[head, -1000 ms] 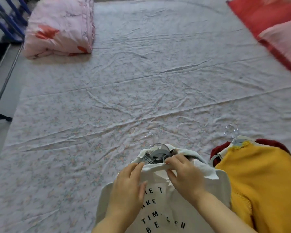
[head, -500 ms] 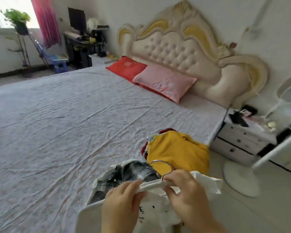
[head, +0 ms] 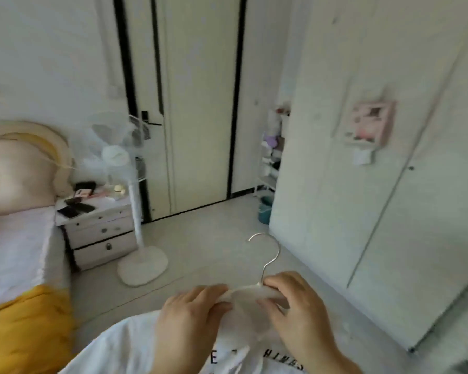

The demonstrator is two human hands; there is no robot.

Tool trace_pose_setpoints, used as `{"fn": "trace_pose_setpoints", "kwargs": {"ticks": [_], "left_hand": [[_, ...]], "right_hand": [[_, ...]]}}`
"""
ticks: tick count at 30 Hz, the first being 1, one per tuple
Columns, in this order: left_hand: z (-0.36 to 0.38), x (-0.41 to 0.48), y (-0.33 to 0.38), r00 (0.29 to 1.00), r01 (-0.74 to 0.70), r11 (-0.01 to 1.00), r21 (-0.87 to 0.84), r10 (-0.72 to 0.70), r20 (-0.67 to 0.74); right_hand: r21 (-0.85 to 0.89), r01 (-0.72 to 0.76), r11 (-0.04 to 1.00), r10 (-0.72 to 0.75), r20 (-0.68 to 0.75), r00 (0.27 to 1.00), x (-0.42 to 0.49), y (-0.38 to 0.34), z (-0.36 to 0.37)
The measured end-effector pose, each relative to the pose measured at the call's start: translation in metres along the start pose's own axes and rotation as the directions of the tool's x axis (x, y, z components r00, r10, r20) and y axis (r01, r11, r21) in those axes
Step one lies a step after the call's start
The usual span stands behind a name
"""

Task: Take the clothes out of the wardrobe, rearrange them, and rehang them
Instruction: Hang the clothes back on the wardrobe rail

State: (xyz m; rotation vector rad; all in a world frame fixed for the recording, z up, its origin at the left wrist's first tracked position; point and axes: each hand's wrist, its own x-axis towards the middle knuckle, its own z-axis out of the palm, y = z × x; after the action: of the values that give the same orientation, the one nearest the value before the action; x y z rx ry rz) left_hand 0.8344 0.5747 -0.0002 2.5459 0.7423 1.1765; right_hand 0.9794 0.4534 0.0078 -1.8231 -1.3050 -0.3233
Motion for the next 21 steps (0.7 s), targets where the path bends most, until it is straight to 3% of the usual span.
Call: {"fn": "trace_pose_setpoints", "kwargs": {"ticks": [4,8,10,14,17,21], "left_hand": [[0.115,0.028,0.155,0.974,-0.186,0.959,-0.212,0.208,0.087],[0.193,0.036,0.313,0.899,-0.357,0.872,-0.335,0.418,0.132],[0.217,0.037,0.382,0.859,-0.360,0.821,-0.444,0.477,0.186],[0.263,0.031,0.496,0.789,-0.222,0.722,-0.655,0.527,0.314],[0.293,0.029,0.568,0.713,-0.265,0.618,-0.740,0.642,0.281],[0.336,0.035,0.653,0.714,-0.323,0.468,-0.823,0.691,0.113]], "right_hand": [[-0.250,-0.209,0.945,0.178,-0.140,0.974,-0.051,0.111,-0.145],[-0.405,-0.430,0.807,0.347,-0.263,0.900,-0.117,0.185,-0.290],[-0.471,-0.494,0.731,0.372,-0.333,0.867,-0.145,0.207,-0.352],[-0.563,-0.623,0.543,0.449,-0.433,0.782,-0.185,0.235,-0.451],[-0.570,-0.696,0.438,0.459,-0.524,0.718,-0.208,0.251,-0.510],[-0.592,-0.730,0.340,0.406,-0.608,0.682,-0.225,0.281,-0.573]]}}
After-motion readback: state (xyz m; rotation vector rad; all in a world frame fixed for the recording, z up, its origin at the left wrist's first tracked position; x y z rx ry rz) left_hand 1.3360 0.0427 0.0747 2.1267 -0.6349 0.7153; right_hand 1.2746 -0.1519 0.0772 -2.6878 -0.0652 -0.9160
